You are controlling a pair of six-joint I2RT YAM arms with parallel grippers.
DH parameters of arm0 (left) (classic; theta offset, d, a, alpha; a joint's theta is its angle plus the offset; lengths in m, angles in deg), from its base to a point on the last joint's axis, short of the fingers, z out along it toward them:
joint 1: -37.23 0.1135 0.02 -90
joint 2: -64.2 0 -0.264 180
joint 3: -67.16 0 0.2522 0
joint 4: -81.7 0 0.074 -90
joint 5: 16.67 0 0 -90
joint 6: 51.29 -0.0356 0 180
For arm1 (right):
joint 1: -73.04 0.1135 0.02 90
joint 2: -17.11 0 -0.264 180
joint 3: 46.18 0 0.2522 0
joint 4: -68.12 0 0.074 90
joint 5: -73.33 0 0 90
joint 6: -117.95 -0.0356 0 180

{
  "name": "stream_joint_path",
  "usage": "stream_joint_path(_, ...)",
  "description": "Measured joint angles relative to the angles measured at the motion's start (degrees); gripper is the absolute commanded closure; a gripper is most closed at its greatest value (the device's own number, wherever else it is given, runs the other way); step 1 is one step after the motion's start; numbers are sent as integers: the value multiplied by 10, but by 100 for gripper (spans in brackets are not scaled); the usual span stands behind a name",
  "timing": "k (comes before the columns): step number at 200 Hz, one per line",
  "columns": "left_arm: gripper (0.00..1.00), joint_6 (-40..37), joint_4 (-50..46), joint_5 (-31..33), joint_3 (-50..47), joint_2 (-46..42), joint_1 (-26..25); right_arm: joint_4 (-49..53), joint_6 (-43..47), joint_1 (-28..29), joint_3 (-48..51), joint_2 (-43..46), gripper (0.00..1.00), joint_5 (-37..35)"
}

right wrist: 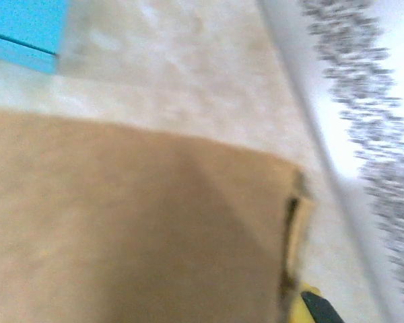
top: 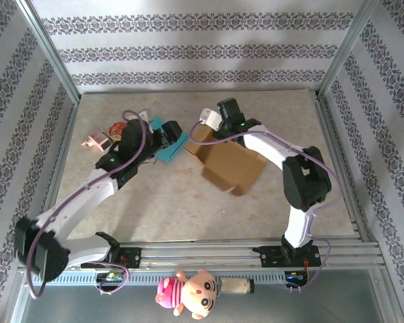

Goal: Fold the paper box

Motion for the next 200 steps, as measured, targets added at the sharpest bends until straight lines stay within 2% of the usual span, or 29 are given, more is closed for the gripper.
stream_joint_path(13,22,-17,-16,21,0,-43,7,29,104,0,-34,32,100,-47)
stream_joint_path(35,20,-28,-26,52,-15,-105,26,37,310,29,-63,67,100,-173)
stream_joint_path(51,20,-30,-29,64,-40,-137,36,26,396,59,-51,60,100,-226)
stream_joint_path(71,19,-25,-37,66,-71,-152,41,-12,474,105,29,24,100,-266)
stream_joint_path(93,19,-15,-49,61,-99,-154,44,-31,509,159,92,-63,100,-283)
stream_joint_path(105,19,-10,-55,54,-107,-154,45,-36,524,192,122,-102,93,-288)
stream_joint_path(117,18,-6,-58,48,-110,-154,47,-43,532,220,146,-114,80,-309)
stream_joint_path(133,18,-5,-58,45,-110,-154,48,-56,525,242,154,-114,62,-300)
stream_joint_path(136,18,-5,-58,45,-110,-154,48,-58,521,243,155,-113,58,-299)
stream_joint_path(140,18,-6,-58,43,-110,-153,48,-62,521,245,156,-113,45,-297)
stream_joint_path(143,18,-6,-58,43,-110,-153,49,-63,514,246,156,-112,43,-296)
stream_joint_path(158,18,-6,-58,41,-110,-146,52,-65,506,245,164,-98,40,-293)
stream_joint_path(200,19,-9,-57,25,-109,-97,56,-35,465,236,163,-30,40,-290)
